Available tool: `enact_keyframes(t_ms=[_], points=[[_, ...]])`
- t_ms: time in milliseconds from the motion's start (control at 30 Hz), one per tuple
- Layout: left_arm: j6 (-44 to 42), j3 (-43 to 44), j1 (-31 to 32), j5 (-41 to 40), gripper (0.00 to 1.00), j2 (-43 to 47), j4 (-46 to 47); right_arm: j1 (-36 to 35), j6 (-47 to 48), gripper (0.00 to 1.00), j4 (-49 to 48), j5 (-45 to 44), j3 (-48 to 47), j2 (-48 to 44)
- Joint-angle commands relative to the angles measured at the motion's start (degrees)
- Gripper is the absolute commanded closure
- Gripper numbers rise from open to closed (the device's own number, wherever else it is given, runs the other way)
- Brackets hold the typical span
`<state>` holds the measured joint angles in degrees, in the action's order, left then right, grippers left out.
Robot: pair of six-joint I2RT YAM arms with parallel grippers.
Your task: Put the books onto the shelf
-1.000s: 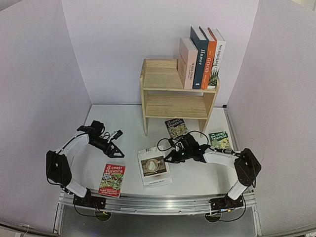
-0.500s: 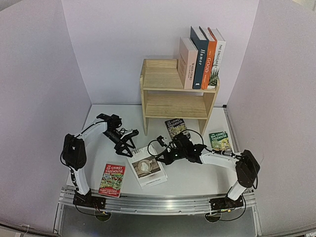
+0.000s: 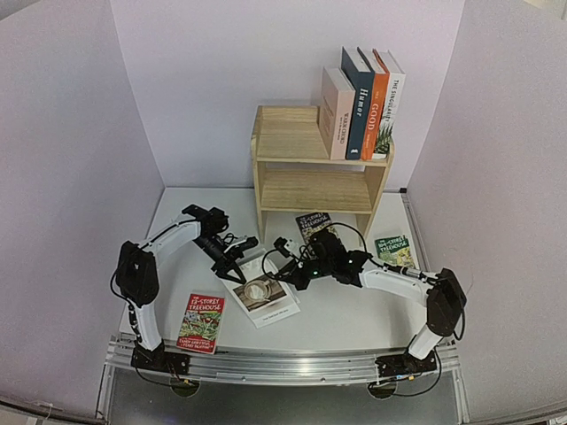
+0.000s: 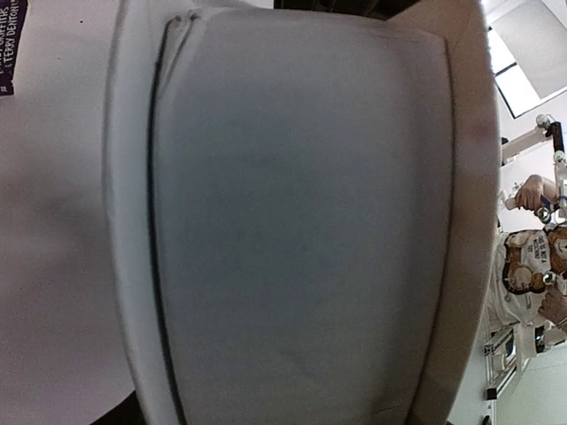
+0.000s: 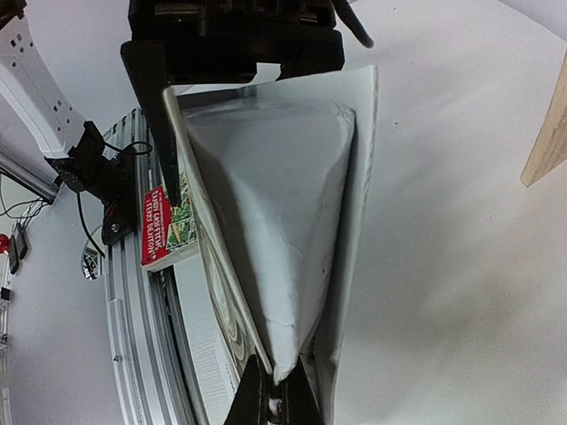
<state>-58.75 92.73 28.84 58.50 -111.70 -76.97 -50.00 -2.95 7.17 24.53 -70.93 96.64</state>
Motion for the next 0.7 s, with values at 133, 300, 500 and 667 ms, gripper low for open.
enact_keyframes(t_ms=[133, 300, 500, 667], points=[[12.6, 3.2, 0.2, 0.5, 0.56, 5.5, -6.5, -0.3, 3.6, 1.00, 0.4, -4.3, -3.5, 0.0], [38.0, 0.0, -0.4, -4.5, 0.57, 9.9, 3.8, -0.3, -3.6, 0.44, 0.8, -24.5, -3.8, -3.8], [62.9, -5.0, -3.4, -16.0, 0.56, 17.4, 10.3, -8.1, 1.6, 0.14, 0.6, -48.6, -6.0, -6.4], [79.7, -11.9, -11.4, -23.1, 0.51, 23.1, 13.3, -19.5, 9.7, 0.14, -3.5, -59.7, -12.3, 1.4]])
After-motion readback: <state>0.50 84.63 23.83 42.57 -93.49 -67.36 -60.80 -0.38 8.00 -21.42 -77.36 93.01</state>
